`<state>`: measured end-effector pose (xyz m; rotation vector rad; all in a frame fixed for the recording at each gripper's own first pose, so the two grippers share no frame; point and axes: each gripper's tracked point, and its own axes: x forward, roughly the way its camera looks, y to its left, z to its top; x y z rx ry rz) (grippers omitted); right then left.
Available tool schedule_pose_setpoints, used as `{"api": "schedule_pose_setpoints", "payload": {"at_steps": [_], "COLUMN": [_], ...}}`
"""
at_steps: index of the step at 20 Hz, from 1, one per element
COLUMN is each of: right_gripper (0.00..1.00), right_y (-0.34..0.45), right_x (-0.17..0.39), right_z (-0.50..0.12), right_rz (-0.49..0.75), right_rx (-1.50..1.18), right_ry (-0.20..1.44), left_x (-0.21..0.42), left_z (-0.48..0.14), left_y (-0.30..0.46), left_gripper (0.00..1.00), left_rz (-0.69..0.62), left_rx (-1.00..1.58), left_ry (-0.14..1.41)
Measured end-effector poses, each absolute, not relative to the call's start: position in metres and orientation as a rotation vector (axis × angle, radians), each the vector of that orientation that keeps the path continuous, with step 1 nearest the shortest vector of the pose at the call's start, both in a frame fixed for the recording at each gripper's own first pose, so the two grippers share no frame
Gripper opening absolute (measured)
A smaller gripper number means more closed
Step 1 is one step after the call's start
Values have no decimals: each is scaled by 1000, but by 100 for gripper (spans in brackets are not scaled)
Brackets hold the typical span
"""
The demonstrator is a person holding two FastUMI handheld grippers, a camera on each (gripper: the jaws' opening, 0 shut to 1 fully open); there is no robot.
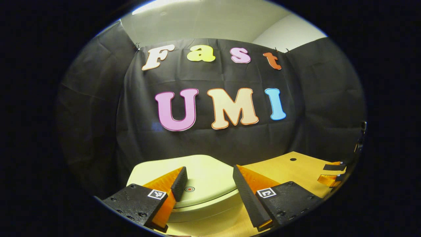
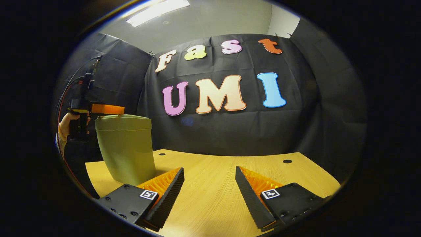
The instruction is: Press the lid of the desktop garbage bin to open it, pick up the crumpled paper on the desktop and throw it into the bin, then pick up the pop can on the desktop and drop it into the bin, and finally close the garbage bin lid.
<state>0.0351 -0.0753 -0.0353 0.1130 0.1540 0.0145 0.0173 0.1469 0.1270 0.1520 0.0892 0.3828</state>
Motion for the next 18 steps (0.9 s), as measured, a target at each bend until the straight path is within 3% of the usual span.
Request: {"api": "schedule_pose_setpoints", "payload": {"at_steps": [3,18], "right_gripper": [98,98], "right_y": [-75,-42], "right_x": [36,36], "right_z": [-38,-41], "right_rz": [14,98], "right_rx": [118,135], "right_ry": [164,182], "left_x": [16,12], "left_z": [128,116], "left_y": [149,163], "left_gripper": [84,92], "left_rz": [404,539], "left_rx": [140,129], "left_ry": [74,95]}}
